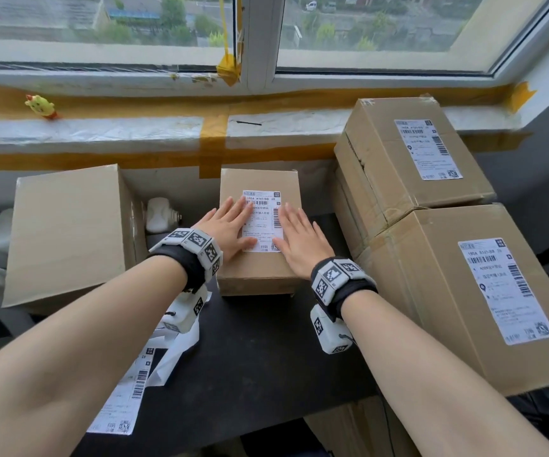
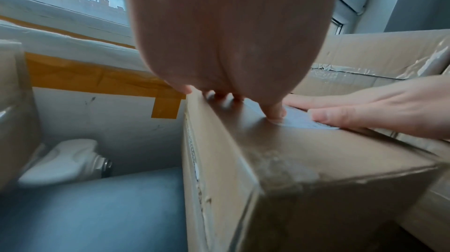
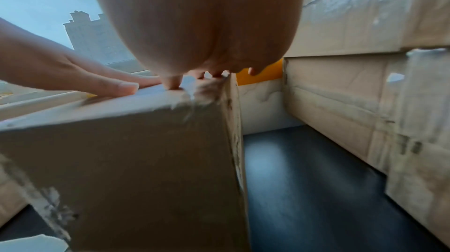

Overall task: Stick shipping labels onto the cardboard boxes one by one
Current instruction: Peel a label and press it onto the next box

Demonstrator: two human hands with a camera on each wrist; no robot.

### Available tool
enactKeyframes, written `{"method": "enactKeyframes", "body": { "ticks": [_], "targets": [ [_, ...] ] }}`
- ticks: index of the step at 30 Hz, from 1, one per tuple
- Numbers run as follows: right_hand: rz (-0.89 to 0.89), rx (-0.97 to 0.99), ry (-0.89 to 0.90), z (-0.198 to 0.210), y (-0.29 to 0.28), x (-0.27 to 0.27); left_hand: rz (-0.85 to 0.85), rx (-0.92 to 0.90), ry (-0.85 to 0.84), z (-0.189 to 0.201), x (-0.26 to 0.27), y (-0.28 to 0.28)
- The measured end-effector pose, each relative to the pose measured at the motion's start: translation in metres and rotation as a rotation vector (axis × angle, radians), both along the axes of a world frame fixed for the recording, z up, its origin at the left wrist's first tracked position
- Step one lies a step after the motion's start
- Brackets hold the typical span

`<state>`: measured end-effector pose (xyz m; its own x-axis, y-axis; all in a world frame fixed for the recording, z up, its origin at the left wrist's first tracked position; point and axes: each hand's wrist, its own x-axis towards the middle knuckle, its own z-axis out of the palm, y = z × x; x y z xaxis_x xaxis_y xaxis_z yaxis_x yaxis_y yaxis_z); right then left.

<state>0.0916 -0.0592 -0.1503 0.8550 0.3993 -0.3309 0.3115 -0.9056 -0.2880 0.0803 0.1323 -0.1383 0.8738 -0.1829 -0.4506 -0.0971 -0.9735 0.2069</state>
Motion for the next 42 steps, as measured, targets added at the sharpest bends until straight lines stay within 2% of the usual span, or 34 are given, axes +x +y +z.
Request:
{"method": "enactKeyframes", "body": {
  "ticks": [4,7,9,13,16,19,23,31,36,42],
  "targets": [
    [-0.139,0.057,-0.006,-0.005,-0.013,-0.022,0.160,-0.067,-0.011,0.001,-0.012,-0.005],
    [-0.216,0.131,-0.060,0.001,-0.017,-0.039,0.393,-0.252,0.004,0.011,-0.027,-0.009],
    [-0.173,0.163,-0.138,0.005,-0.019,-0.055,0.492,-0.364,0.027,0.017,-0.040,-0.010],
    [-0.015,0.138,-0.223,0.004,-0.020,-0.084,0.565,-0.483,0.051,0.012,-0.058,-0.013],
    [-0.011,0.097,-0.225,0.000,-0.021,-0.093,0.578,-0.549,0.005,0.006,-0.060,-0.016],
    [-0.100,0.093,-0.192,-0.002,-0.026,-0.090,0.531,-0.610,-0.012,0.002,-0.058,-0.025],
    [-0.180,0.068,-0.124,0.000,-0.036,-0.078,0.497,-0.694,0.013,0.005,-0.050,-0.043],
    [-0.217,0.044,-0.094,0.003,-0.060,-0.046,0.536,-0.807,0.109,0.011,-0.026,-0.077],
    [-0.215,-0.004,-0.129,0.002,-0.070,-0.033,0.528,-0.719,0.095,0.008,-0.014,-0.090],
    [-0.194,-0.060,-0.196,0.015,-0.069,-0.030,0.309,-0.309,-0.094,0.021,-0.023,-0.083]
  ]
}}
